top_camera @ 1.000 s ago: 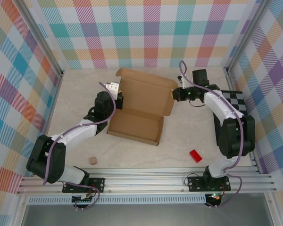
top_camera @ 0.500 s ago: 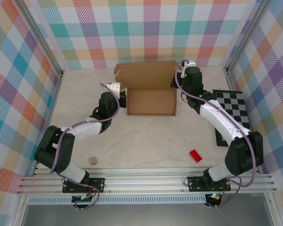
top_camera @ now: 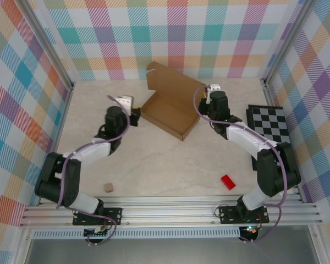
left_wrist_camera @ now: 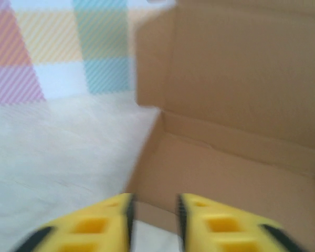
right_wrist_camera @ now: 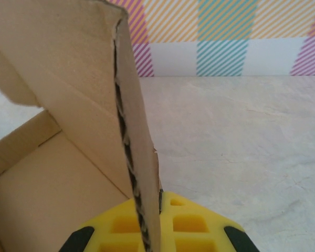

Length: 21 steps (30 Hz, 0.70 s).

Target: Fold the paper box

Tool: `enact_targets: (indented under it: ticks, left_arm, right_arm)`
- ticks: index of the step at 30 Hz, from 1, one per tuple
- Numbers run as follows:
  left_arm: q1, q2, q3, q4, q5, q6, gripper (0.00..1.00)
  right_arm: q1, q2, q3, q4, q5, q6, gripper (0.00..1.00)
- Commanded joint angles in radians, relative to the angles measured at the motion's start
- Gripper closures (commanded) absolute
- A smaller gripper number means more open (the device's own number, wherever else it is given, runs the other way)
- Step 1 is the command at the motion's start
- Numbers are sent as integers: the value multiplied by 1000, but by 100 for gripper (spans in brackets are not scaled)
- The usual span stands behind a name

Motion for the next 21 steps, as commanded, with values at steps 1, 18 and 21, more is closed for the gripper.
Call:
enact_targets:
  ticks: [1,18,21]
  left_arm:
    - [129,-1,48,-18,220,-10,41]
    - [247,503,672,-375,758,288,22]
    - [251,591,828,-537,814,376,22]
  right_arm:
    - [-59,-40,47,-69,-250,-98,100]
    - [-171,-65,183,-402,-852,-409,100]
    - [-186,-51,211,-464,-898,-447,100]
